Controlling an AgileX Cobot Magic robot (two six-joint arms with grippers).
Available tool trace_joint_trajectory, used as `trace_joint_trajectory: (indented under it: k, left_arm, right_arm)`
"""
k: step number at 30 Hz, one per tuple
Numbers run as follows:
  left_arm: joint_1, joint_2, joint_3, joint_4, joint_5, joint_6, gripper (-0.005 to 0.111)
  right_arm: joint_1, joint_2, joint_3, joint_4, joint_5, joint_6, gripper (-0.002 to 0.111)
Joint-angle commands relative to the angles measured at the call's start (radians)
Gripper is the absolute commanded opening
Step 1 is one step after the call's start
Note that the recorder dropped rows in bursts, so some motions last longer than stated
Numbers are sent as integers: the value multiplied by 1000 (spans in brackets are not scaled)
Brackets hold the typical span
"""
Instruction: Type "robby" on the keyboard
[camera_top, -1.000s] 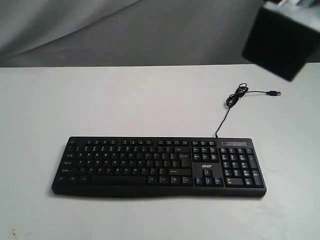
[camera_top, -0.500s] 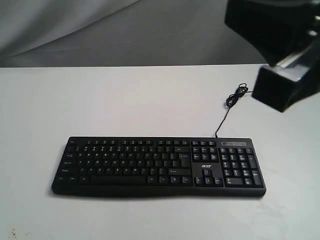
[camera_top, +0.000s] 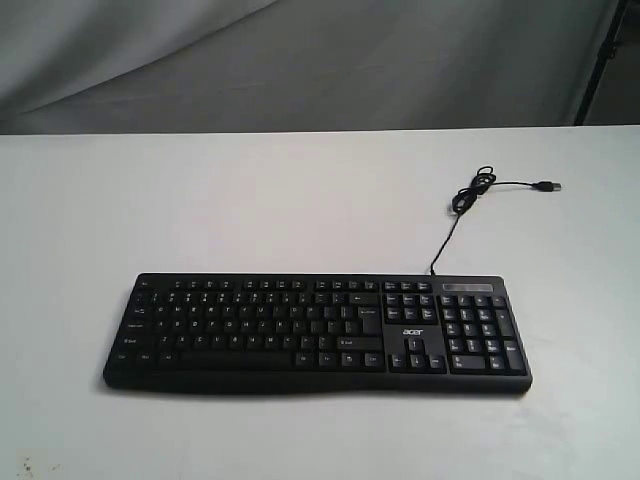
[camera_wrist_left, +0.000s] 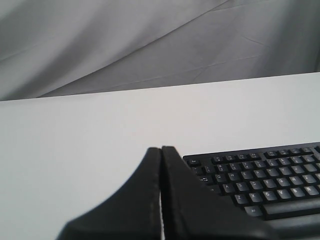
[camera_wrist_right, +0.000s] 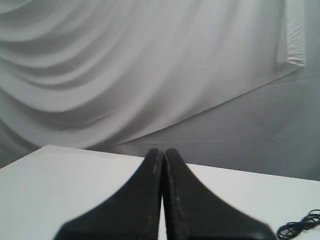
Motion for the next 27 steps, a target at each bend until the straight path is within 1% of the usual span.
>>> trace_joint_trajectory:
  k: [1, 8, 18, 20, 25, 27]
  left_arm:
    - [-6, -3, 4, 5, -5, -3, 0]
    - [-6, -3, 4, 5, -5, -3, 0]
    - [-6, -3, 4, 5, -5, -3, 0]
    - [-6, -3, 4, 5, -5, -3, 0]
    - [-6, -3, 4, 5, -5, -3, 0]
    - [-6, -3, 4, 5, -5, -3, 0]
  right_arm:
    - [-75, -149, 121, 52, -28, 6, 0]
    - [-160, -339, 225, 64, -46, 6, 0]
    - [-170, -430, 235, 68, -23, 4, 0]
    - [-212, -435, 235, 42, 4, 1, 0]
    - [-372, -438, 235, -49, 58, -1, 0]
    - [-404, -438, 235, -76, 60, -1, 0]
